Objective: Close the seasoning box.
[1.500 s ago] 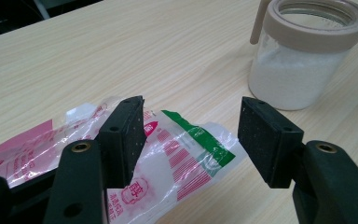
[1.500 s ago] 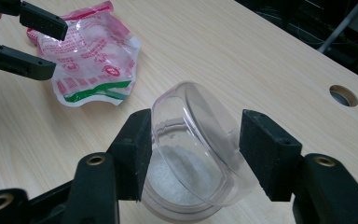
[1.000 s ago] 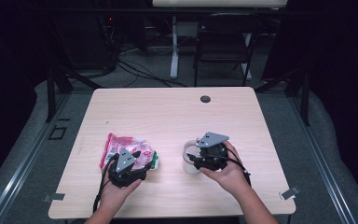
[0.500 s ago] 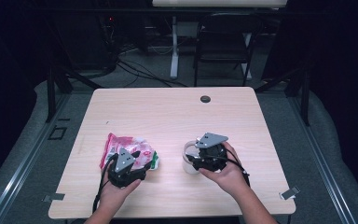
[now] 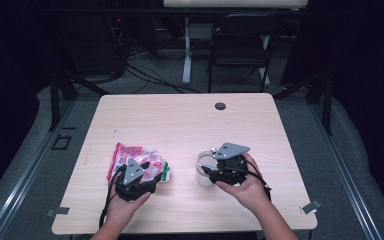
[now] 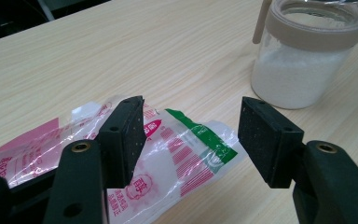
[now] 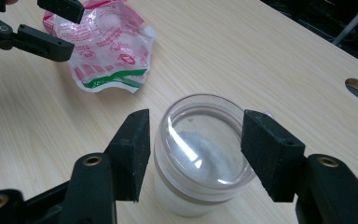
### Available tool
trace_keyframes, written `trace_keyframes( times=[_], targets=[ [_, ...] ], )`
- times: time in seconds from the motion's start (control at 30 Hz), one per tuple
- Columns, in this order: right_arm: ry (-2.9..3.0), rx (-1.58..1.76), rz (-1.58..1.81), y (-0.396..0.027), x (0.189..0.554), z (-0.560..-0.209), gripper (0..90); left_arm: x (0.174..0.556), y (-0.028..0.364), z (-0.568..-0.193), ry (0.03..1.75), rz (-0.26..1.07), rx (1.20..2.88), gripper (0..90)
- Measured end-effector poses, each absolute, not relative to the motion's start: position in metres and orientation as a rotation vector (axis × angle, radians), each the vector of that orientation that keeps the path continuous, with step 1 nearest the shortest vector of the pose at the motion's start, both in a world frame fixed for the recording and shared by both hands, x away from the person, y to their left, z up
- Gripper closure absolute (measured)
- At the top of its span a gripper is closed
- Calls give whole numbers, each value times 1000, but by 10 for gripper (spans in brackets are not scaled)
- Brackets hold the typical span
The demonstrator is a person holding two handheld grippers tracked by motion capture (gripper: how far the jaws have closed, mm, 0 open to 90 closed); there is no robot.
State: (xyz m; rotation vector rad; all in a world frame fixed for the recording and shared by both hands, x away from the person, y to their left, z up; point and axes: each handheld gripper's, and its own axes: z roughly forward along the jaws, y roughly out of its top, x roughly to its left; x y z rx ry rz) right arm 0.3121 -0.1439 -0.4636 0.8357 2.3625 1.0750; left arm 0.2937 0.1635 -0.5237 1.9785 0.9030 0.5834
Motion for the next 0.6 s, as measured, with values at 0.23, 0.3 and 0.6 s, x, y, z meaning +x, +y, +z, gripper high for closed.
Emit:
trace_keyframes(
  times=[0.23, 0.3, 0.6],
  targets=[
    [2326, 899, 1076, -163, 309, -465, 427, 294, 167, -522, 915, 597, 1959, 408],
    [2312, 921, 1078, -170, 308, -466, 428, 295, 169, -521, 920, 605, 1958, 408],
    [2240, 1050, 1093, -208, 301, -476, 428, 299, 182, -518, 978, 627, 1914, 407]
  ],
)
